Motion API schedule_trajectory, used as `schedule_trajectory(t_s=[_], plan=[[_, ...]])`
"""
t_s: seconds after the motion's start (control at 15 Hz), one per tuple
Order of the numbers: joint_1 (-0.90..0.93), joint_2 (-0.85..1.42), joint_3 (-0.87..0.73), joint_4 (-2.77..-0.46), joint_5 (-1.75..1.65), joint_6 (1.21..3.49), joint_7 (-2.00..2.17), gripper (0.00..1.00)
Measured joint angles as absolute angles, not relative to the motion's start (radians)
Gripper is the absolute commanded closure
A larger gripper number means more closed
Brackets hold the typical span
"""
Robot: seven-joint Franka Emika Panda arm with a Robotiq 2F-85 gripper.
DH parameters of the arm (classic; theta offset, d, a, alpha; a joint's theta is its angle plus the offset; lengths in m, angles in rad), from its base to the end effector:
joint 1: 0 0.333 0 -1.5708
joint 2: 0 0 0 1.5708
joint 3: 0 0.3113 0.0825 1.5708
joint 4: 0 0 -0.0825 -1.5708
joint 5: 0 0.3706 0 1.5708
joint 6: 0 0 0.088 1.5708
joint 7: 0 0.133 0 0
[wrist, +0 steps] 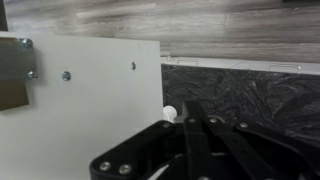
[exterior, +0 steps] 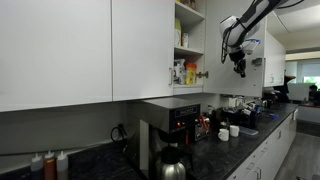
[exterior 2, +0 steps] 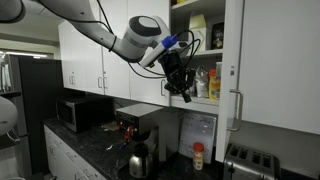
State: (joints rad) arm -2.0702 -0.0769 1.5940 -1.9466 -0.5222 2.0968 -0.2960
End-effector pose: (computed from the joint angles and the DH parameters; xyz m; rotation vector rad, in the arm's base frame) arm 0.4938 -0.2821 0.4768 2.5819 0.0783 -0.1049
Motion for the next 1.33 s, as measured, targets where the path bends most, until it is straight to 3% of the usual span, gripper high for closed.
schedule_trajectory(t_s=[0.4, 0.67, 1.33], plan=[[-2.033, -0.012, 1.594, -1.867, -0.379, 1.878, -0.402, 1.0], [-1.81, 0.017, 1.387, -1.81, -0.321, 1.744, -0.432, 1.0], [-1.821, 0.0, 1.367, -1.702, -0.096, 1.537, -0.66, 1.0]])
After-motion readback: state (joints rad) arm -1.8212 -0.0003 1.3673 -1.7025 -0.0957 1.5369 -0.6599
